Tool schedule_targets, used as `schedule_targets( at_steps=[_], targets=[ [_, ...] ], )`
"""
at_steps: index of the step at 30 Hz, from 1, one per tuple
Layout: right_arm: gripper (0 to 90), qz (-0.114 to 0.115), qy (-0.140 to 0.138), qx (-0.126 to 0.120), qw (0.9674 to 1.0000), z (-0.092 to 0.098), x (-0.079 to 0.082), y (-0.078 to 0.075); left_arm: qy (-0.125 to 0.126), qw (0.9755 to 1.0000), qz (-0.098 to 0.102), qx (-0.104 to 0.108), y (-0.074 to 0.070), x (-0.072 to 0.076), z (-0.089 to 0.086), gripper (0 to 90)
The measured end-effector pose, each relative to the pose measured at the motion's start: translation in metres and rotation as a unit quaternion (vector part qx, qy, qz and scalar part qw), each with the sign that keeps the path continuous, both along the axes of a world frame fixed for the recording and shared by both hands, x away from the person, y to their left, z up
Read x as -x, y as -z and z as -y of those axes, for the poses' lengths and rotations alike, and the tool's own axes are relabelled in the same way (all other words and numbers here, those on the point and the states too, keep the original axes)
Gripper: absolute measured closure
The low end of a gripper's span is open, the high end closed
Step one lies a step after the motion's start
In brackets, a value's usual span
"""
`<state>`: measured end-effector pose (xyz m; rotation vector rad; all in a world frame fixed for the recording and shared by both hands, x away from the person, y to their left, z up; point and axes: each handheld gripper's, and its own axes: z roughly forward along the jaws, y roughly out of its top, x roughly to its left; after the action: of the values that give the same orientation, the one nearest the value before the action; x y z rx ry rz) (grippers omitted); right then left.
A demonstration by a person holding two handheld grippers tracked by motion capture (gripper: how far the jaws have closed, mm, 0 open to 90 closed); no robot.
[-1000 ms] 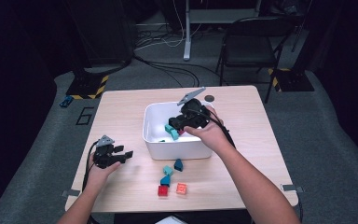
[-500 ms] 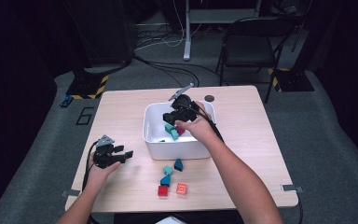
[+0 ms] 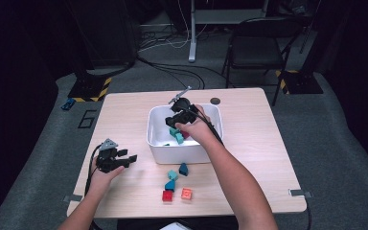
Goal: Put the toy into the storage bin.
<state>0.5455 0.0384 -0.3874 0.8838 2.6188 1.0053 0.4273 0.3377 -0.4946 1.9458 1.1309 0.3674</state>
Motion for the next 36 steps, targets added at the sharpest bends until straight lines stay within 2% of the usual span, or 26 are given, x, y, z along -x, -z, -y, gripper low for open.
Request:
schedule_targets(
  at_steps=[6,13,23,36],
  targets=[
    [59.8,0.001,-0.001,-0.003,1.0000,0.000,0.004,-0.003,-0.002,1.0000,-0.001,0.001,0.000,0.000,0.000,40.7],
    [56.8,0.016,-0.010,-0.021,0.9996,0.011,0.017,-0.023,-0.002,1.0000,-0.002,-0.001,0.000,0.000,0.001,40.7],
    [55.5,0.035,-0.023,-0.037,0.9984,0.035,0.054,-0.050,-0.005,1.0000,-0.001,-0.002,0.000,0.000,0.000,40.7],
    [55.4,0.052,-0.041,-0.048,0.9966,0.059,0.094,-0.058,-0.006,1.0000,-0.003,-0.005,0.000,0.000,0.000,40.7]
  ],
)
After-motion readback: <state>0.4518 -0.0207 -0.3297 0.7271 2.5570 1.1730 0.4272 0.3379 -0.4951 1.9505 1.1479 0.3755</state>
